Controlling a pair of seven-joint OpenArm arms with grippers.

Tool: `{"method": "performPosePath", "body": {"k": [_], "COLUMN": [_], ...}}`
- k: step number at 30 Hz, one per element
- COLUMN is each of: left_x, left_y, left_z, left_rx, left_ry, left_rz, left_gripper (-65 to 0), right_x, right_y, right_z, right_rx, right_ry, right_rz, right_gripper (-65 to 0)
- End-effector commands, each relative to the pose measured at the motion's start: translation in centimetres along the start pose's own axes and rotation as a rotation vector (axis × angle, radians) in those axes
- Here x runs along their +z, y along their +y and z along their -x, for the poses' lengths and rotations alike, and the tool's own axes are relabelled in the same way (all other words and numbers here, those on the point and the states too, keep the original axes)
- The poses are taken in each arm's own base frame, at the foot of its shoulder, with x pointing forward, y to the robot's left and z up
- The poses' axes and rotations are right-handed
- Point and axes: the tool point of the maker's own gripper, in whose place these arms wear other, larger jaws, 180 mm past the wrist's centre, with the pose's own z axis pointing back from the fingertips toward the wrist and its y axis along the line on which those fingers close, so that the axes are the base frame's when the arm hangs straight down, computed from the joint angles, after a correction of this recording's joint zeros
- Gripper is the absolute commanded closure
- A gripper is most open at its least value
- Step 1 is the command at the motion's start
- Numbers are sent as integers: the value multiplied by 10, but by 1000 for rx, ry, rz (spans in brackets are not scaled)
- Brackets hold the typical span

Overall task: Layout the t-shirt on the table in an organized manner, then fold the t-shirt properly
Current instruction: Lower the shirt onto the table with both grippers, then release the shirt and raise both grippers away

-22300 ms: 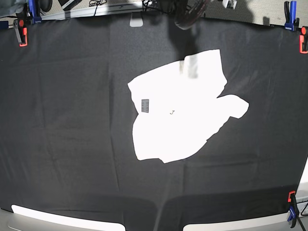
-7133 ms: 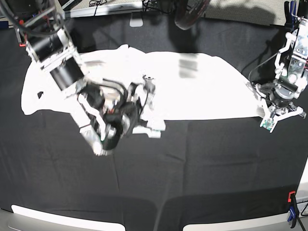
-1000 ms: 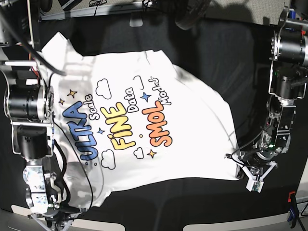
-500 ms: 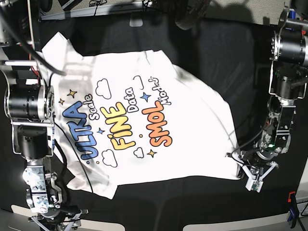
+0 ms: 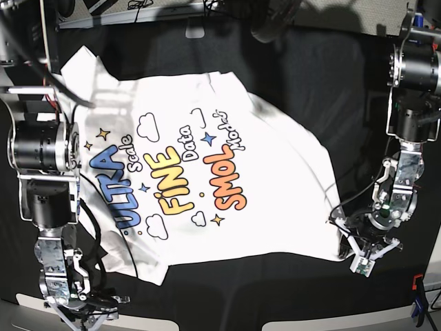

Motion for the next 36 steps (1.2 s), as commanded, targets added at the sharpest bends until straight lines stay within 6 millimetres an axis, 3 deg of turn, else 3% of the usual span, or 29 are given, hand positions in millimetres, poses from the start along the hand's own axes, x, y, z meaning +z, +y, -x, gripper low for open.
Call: {"method": "performPosePath", "body": {"k": [1, 8, 13, 16, 18, 21, 23, 28, 32, 36], "left_x": [-1, -3, -4, -5, -3, 11, 18, 29, 43, 69], "left_y": [16, 22, 38, 36, 21, -34, -56, -77, -92, -120], "left_z": [-30, -18, -45, -46, -34, -27, -31, -22, -12, -19], "left_rx": [-7, 4, 33, 114, 190, 222, 294, 379, 335, 261], "left_ry": [-73, 81, 48, 89, 184, 233, 203, 222, 229, 161], "left_rz": [-32, -19, -36, -12, 63, 360, 474, 560, 585, 636], "left_gripper": [-170, -170, -170, -170, -159, -112, -112, -112, -112, -112], "right_x": [7, 6, 7, 7, 7, 7, 8, 23, 43, 72], "right_y": [-13, -12, 2, 7, 11, 22, 37, 71, 67, 55], "right_z": [-35, -28, -25, -22, -18, -11, 0, 43, 82, 112], "right_rx": [-14, -32, -50, -31, -22, -28, -32, 18, 46, 76], "right_ry": [-70, -30, -17, 3, 16, 15, 20, 30, 36, 35], "right_rz": [23, 13, -62, -93, -109, -163, -237, -421, -433, -394], "right_gripper": [-340, -340, -340, -340, -340, -340, -340, -340, -340, -340]}}
